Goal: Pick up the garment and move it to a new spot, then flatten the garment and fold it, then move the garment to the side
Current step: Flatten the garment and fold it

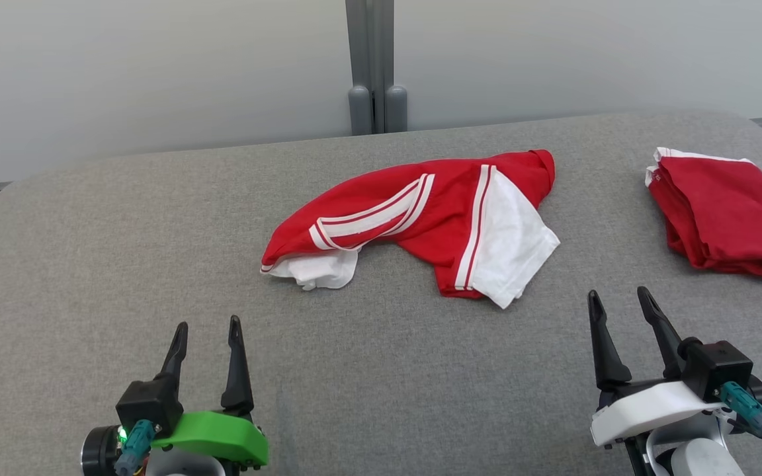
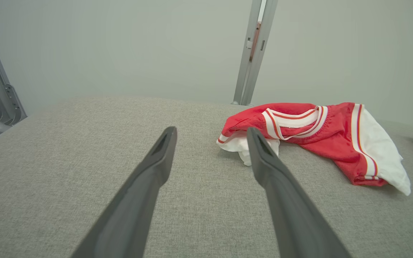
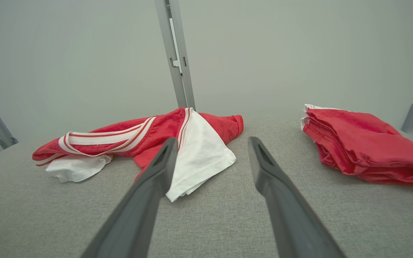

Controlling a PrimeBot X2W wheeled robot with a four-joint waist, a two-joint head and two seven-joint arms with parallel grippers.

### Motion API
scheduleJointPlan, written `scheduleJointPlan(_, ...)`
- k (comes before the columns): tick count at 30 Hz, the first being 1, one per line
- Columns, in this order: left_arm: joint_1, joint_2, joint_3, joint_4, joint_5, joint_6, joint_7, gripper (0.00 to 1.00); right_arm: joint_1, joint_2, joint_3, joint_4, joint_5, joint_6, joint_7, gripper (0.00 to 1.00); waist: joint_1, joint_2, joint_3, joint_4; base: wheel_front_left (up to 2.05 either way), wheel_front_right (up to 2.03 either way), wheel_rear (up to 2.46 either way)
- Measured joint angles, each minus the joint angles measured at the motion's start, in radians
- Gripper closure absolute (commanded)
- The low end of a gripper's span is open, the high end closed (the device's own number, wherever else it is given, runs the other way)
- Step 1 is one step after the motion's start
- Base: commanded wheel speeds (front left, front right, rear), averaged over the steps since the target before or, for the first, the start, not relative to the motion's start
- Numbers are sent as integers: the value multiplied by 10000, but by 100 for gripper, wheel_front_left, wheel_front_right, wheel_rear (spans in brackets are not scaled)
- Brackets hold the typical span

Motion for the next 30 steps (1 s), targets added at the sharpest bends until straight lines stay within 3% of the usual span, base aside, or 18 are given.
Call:
scheduleJointPlan(15, -49, -48, 44, -117, 140, -82, 0, 0, -803, 0, -583, 617, -454, 0, 38, 0, 0, 0, 455, 192, 0, 0, 0)
scheduleJointPlan(19, -266, -59, -59, -138, 219, -132, 0, 0, -1742, 8, -1229, 1547, -460, 0, 328, 0, 0, 0, 764, 357, 0, 0, 0)
scheduleJointPlan(24, -594, -73, -148, -213, 267, -155, -2, 0, -3282, -54, -2155, 3114, -1718, 0, 815, 0, 0, 0, 1280, 739, 0, 0, 0)
scheduleJointPlan(30, -848, -77, -178, -209, 305, -219, 0, 0, -4819, -493, -2644, 5225, -2406, 2, 1383, 0, 0, 0, 1818, 1328, 0, 0, 0)
